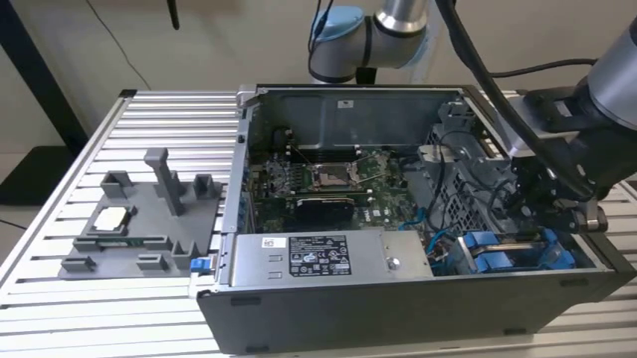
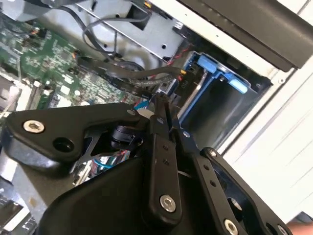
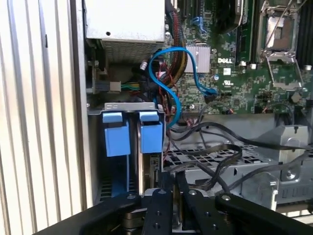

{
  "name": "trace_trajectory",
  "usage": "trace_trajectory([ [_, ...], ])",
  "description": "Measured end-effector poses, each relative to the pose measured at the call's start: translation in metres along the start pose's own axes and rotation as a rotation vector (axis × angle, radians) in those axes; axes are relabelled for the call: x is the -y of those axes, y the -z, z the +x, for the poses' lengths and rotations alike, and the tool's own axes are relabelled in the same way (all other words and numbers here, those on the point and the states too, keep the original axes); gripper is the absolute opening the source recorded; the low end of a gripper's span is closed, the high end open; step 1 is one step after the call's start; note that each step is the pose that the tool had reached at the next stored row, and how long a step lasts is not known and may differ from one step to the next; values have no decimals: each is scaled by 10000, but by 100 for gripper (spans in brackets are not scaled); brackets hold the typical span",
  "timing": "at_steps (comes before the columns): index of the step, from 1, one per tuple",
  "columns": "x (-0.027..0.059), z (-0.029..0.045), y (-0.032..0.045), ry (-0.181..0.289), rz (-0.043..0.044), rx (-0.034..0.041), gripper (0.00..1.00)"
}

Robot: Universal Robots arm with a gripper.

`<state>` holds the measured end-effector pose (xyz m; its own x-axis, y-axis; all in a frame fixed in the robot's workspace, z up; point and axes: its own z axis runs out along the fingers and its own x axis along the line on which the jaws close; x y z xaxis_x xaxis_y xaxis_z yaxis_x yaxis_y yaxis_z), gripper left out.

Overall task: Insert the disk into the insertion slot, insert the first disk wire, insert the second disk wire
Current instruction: 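Insert the second disk wire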

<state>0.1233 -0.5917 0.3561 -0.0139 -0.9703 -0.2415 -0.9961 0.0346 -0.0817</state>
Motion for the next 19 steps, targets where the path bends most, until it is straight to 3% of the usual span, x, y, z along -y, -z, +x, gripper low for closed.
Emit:
trace_trajectory([
  [2, -2, 0, 1, -39, -3, 354, 15],
  [3, -2, 2, 1, -54, -4, 482, 15],
  [5, -3, 3, 2, -79, -5, 685, 15],
  [6, -3, 4, 4, -87, -5, 739, 15],
  [12, -3, 24, 9, -95, -5, 793, 11],
  [19, 0, 91, 28, -96, -14, 782, 11],
])
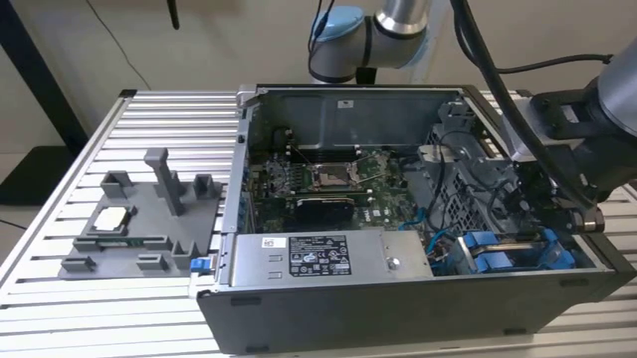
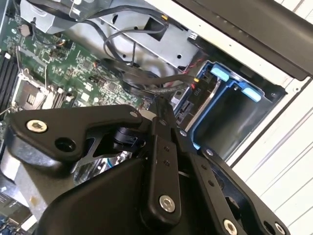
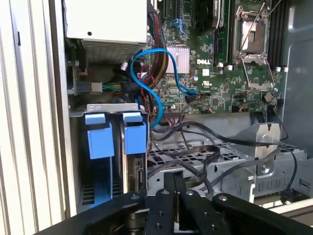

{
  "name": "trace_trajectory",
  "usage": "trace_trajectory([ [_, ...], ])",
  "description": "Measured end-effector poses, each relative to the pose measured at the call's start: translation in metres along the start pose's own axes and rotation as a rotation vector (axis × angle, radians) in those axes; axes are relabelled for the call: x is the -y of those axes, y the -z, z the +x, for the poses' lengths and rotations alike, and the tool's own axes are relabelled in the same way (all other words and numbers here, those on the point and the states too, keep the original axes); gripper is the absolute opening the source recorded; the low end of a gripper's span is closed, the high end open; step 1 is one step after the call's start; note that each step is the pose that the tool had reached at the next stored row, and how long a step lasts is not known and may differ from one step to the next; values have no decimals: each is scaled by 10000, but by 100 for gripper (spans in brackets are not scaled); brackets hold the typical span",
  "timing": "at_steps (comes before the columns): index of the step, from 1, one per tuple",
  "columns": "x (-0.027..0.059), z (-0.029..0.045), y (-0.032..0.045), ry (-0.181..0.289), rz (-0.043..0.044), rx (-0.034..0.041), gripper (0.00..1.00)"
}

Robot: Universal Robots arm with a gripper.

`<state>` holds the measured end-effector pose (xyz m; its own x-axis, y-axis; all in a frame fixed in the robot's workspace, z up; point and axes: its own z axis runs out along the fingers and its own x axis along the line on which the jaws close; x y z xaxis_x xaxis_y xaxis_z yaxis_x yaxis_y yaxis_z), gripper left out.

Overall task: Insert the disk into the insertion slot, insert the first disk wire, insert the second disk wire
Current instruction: 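Insert the second disk wire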

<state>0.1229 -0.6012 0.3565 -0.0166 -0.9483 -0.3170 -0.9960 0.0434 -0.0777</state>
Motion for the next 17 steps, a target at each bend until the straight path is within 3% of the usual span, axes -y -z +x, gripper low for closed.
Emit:
trace_trajectory([
  [2, 2, 28, 9, -7, -35, -52, 11],
  [8, 6, 114, 37, -15, -139, -382, 11],
  [11, 7, 126, 33, -17, -144, -551, 11],
  [17, 5, 143, -26, -56, -123, -750, 11],
])
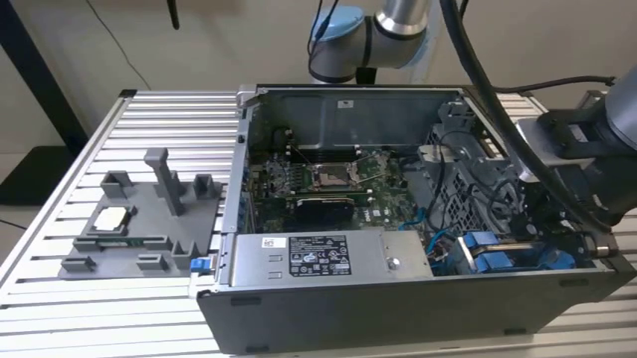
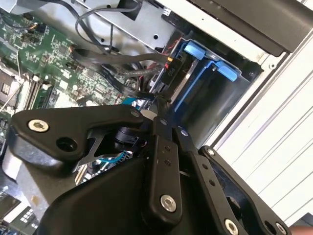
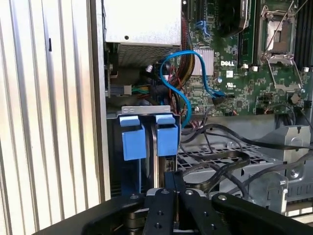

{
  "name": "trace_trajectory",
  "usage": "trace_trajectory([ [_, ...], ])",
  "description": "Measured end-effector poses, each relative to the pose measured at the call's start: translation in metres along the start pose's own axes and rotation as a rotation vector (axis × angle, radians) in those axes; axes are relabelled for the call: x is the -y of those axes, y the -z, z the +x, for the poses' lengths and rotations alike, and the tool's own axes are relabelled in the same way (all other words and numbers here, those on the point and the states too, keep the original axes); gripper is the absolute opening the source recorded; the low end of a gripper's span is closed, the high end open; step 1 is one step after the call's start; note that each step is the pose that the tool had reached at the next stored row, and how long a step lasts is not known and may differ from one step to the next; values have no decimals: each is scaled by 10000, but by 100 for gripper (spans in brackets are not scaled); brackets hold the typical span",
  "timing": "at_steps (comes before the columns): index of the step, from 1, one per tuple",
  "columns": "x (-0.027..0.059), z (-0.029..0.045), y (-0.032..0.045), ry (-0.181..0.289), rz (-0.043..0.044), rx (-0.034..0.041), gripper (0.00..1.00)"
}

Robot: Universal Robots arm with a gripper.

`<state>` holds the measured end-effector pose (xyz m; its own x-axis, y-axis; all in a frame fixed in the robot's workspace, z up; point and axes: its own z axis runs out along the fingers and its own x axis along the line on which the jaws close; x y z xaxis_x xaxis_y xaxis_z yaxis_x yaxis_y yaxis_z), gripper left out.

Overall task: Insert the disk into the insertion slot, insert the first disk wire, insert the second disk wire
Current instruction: 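Insert the second disk wire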

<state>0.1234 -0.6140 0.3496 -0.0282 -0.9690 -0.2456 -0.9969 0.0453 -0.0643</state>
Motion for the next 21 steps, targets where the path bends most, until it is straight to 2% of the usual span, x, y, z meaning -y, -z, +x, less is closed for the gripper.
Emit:
trace_trajectory([
  [3, -4, -3, -47, -46, 13, -45, 11],
  [7, -8, -19, -100, -93, 24, -57, 11],
  [8, -8, -20, -94, -99, 24, -62, 11],
  [10, -3, -39, -21, -114, 25, -60, 11],
  [13, 1, -53, 36, -128, 32, -14, 12],
  [14, 2, -57, 48, -132, 34, 18, 12],
  [16, 4, -66, 84, -137, 33, 82, 24],
  [18, 4, -67, 87, -134, 67, 144, 24],
  [19, 4, -67, 86, -131, 96, 233, 31],
  [21, 4, -65, 78, -141, 124, 456, 31],
])
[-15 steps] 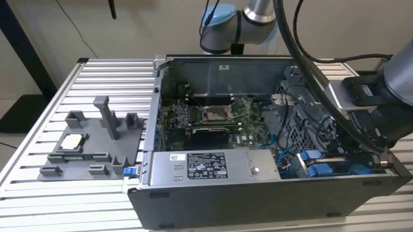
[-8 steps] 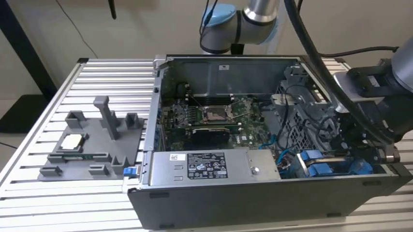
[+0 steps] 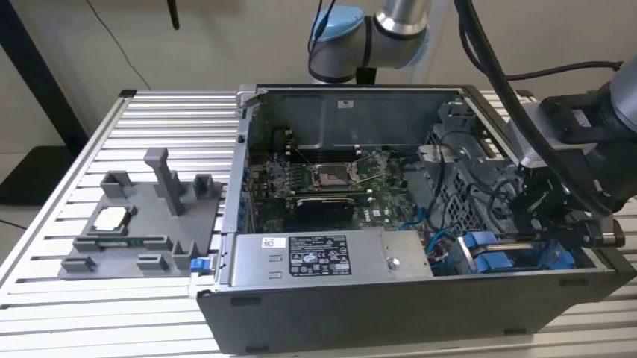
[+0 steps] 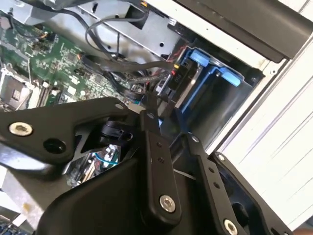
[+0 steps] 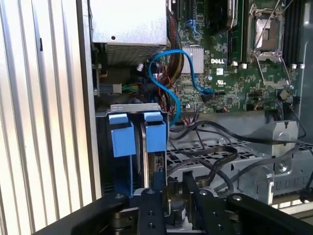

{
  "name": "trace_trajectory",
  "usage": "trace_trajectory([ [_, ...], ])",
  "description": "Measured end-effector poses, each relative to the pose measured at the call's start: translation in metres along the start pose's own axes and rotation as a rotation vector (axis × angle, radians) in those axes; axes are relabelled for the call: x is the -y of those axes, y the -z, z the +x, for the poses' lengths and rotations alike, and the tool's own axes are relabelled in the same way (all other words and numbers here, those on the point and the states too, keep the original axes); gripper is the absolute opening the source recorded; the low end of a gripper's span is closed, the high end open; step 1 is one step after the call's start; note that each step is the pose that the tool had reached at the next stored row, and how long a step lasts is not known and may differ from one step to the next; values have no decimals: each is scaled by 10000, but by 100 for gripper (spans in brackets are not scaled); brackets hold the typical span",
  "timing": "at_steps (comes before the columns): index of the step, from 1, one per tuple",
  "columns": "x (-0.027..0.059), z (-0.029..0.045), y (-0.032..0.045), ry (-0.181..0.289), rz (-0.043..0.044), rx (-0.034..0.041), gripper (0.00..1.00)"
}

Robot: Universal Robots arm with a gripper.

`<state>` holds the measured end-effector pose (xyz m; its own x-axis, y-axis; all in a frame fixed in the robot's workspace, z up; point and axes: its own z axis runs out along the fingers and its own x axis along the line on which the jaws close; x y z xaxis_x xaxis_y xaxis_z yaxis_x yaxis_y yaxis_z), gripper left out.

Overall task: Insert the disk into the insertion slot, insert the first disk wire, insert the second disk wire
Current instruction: 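Insert the second disk wire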

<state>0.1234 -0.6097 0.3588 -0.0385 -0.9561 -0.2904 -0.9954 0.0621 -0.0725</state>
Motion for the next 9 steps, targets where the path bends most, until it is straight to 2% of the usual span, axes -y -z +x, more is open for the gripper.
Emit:
trace_trajectory([
  [3, -1, 3, -4, -55, 8, 488, 31],
  [4, -1, 8, -3, -72, 7, 606, 29],
  [5, -1, 16, -1, -84, 6, 682, 22],
  [6, 0, 26, 3, -95, 5, 732, 22],
  [7, 0, 36, 5, -101, 5, 770, 16],
  [9, 7, 66, 15, -109, 0, 800, 16],
])
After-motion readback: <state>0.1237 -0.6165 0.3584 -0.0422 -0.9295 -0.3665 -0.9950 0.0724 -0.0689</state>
